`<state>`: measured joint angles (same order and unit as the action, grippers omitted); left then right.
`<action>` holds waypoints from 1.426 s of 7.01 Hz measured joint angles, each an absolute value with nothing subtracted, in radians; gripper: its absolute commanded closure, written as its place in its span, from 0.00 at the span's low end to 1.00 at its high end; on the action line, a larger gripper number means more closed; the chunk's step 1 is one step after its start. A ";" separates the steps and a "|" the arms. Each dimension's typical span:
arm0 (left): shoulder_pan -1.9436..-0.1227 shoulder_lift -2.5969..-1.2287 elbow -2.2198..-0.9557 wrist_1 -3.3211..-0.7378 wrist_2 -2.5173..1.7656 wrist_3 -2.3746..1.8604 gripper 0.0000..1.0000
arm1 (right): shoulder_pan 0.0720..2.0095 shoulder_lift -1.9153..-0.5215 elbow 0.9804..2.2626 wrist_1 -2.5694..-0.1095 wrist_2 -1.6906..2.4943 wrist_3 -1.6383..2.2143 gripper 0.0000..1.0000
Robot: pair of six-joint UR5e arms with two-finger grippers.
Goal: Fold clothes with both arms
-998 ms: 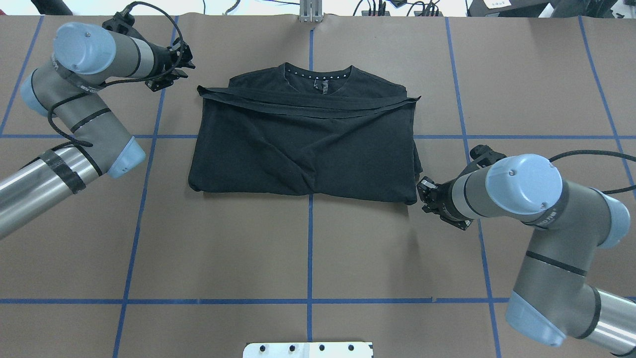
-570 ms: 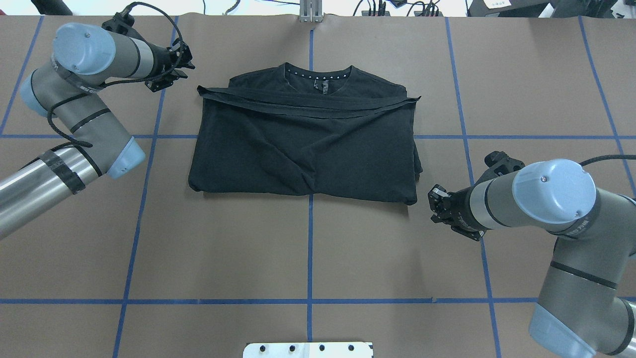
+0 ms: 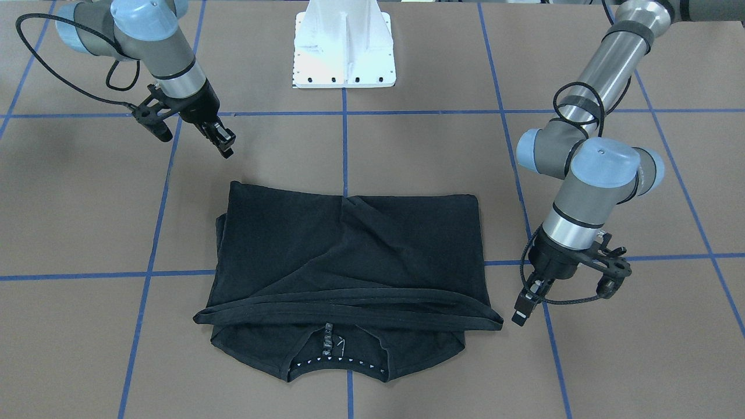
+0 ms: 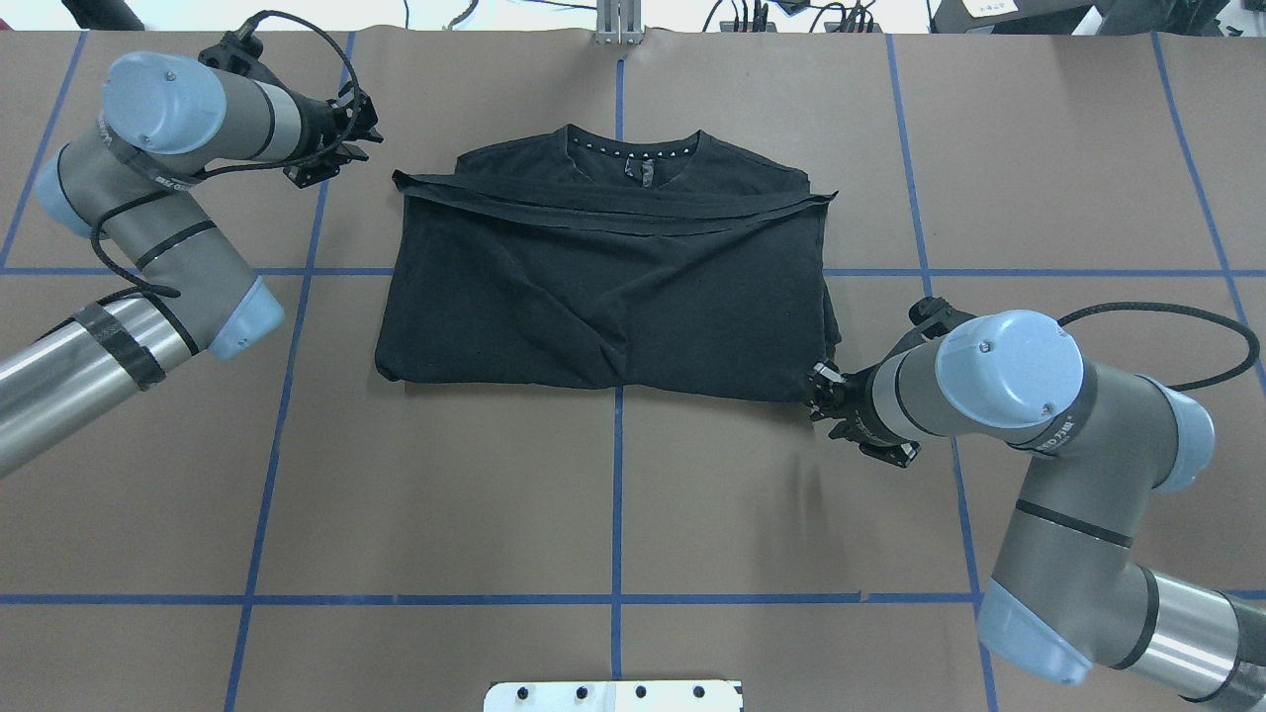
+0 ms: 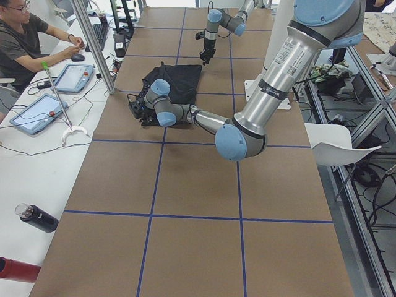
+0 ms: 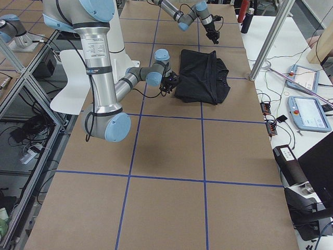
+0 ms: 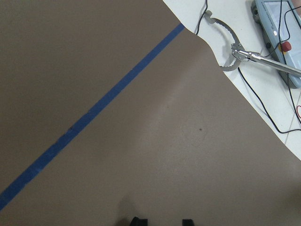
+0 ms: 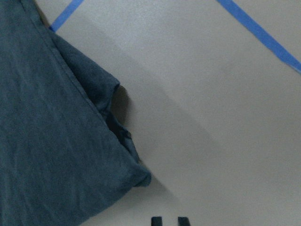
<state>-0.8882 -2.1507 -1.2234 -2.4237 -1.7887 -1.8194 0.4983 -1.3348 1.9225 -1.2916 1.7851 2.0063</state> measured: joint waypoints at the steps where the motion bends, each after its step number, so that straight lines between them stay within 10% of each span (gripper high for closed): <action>1: -0.888 -2.151 -1.223 -2.424 -1.787 -1.820 0.64 | 0.497 -1.326 1.901 -1.292 1.765 2.003 0.33; 5: -0.887 -2.151 -1.223 -2.424 -1.781 -1.821 0.63 | 0.496 -1.292 1.851 -1.292 1.740 1.981 0.53; 6: -0.885 -2.151 -1.222 -2.424 -1.775 -1.821 0.63 | 0.497 -1.287 1.849 -1.292 1.734 1.968 0.96; 10: -0.878 -2.151 -1.221 -2.425 -1.764 -1.821 0.63 | 0.500 -1.284 1.851 -1.292 1.730 1.958 1.00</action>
<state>-0.8777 -2.1507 -1.2211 -2.4249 -1.7643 -1.8212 0.4995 -1.2842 1.8509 -1.2916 1.7303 1.9575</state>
